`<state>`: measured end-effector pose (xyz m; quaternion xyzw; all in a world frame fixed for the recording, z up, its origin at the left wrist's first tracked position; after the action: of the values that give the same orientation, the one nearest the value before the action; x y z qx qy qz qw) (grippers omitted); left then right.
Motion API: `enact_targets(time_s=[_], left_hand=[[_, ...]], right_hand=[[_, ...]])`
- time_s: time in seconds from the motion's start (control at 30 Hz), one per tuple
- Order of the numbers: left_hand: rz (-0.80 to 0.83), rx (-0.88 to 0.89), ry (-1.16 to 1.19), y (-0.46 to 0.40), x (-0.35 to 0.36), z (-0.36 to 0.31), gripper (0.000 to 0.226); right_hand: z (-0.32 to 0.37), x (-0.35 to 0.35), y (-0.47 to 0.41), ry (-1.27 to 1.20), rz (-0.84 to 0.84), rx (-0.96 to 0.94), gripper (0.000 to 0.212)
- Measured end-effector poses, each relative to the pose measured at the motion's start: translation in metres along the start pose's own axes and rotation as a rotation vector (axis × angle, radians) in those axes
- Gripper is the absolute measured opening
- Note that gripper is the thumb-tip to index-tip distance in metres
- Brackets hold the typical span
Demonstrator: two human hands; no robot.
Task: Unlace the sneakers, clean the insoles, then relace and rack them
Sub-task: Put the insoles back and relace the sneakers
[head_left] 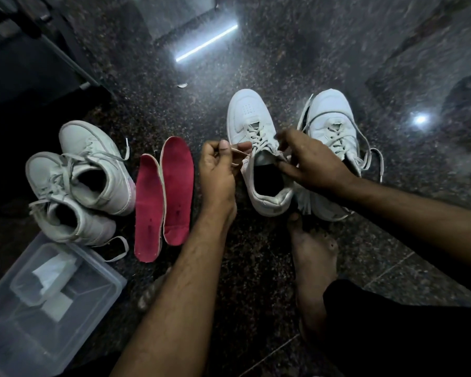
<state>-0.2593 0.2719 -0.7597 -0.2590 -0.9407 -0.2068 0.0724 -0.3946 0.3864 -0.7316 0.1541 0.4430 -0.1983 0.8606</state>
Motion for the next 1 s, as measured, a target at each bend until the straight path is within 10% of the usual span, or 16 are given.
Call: enact_targets(time_s=[0.37,0.7,0.87,1.0], left_hand=[[-0.086,0.127,-0.247,-0.024,-0.029,-0.017,0.019],[-0.217,0.343,-0.525,-0.014,-0.04,-0.044,0.017],[-0.243,0.553,-0.998,0.008,-0.02,-0.059,0.033],[-0.256,0.539,-1.033,0.016,-0.016,-0.052,0.027]], right_hand=[[-0.013,-0.013,-0.022,-0.013,0.331,0.025,0.014],[-0.028,-0.019,-0.035,0.253,0.209,0.093,0.021],[-0.007,-0.037,-0.019,0.191,-0.107,0.167,0.022],[-0.015,0.015,0.003,0.04,0.142,0.396,0.053]])
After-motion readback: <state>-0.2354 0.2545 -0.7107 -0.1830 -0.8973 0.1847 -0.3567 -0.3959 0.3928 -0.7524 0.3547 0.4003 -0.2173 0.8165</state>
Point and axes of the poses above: each hand's wrist, its own y-axis away from the middle knuckle, its own x-axis out of the palm, z = x × y, the point moved 9 cm from there along -y, towards the middle knuckle, and after that the axes turned 3 degrees about x, right-handed, at the moved point
